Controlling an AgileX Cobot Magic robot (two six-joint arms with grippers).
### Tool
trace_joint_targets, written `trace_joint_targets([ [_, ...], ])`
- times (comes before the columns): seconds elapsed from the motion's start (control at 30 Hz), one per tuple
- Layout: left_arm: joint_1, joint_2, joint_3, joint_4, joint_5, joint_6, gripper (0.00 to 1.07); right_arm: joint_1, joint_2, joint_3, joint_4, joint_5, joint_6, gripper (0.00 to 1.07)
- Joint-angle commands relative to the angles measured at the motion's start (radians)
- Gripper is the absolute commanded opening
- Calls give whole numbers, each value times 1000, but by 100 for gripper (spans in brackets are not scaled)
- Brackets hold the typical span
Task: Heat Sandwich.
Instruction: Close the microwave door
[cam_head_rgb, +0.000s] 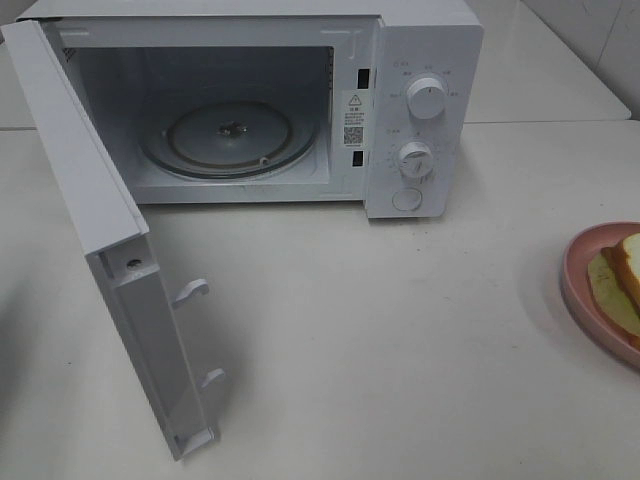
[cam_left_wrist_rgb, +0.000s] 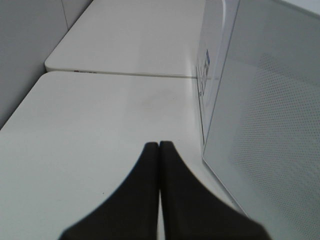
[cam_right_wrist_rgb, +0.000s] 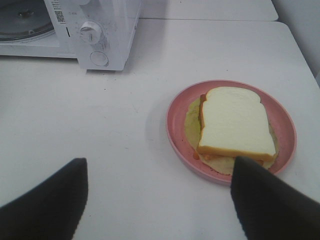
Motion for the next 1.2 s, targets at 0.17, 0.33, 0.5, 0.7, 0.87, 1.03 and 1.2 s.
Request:
trace_joint_targets([
  [0.17, -1, 210, 5, 260, -351, -183, 0, -8, -28, 1, -2, -8, -13, 76],
  [0.33, -1, 303, -2, 327, -470, -210, 0, -8, -28, 1, -2, -8, -13, 76],
  [0.5, -45, 376, -39, 379, -505, -228, 0, -8, -28, 1, -2, -8, -13, 76],
  [0.7, -151, 441, -85, 377, -506, -224, 0, -8, -28, 1, -2, -8, -13, 76],
  [0.87, -236, 517, -121, 331, -512, -224, 0, -8, -28, 1, -2, -8, -13, 76],
  [1.03, -329, 565, -158, 251, -512, -209, 0, -8, -28, 1, -2, -8, -13, 76],
  [1.2, -413, 613, -211, 163, -512, -163, 0, -8, -28, 1, -2, -8, -13, 76],
])
